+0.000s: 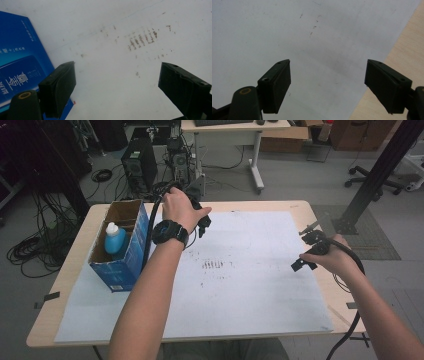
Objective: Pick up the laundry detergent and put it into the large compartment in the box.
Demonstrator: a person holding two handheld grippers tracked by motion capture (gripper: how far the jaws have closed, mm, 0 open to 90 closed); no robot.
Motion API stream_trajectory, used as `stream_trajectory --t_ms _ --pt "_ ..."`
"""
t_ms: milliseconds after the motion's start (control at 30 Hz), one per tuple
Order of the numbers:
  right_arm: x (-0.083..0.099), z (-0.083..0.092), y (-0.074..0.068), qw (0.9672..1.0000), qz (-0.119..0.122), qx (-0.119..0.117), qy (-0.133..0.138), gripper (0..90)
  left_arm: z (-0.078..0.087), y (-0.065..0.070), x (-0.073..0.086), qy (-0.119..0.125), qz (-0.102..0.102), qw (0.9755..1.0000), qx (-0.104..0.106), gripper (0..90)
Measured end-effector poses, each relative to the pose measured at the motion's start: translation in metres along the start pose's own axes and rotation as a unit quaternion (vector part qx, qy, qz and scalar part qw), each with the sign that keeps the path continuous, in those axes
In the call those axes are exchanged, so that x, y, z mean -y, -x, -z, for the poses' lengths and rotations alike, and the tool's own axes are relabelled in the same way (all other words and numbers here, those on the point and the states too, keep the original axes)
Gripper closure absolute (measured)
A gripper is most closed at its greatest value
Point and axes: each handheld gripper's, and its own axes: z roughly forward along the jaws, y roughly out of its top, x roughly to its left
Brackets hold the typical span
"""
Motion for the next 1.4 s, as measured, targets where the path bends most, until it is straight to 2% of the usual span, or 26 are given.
stream_trajectory --t_ms 300,600,1400 --pt "0.0013 0.0 -0.0017 1.0 -0.001 -0.001 0.0 20.9 -0.0061 0.0017 -0.0006 -0.002 0.0 1.0 0.001 15.1" --pt "-0.0022 0.0004 0.0027 1.0 -0.001 0.0 0.001 20.8 -0.0079 0.0035 -0.002 0.0 -0.005 1.0 0.0 14.8" --pt "-0.0022 0.0007 -0.003 1.0 0.004 0.0 0.002 20.8 -0.006 0.0069 0.0011 0.001 -0.009 0.9999 -0.003 14.6"
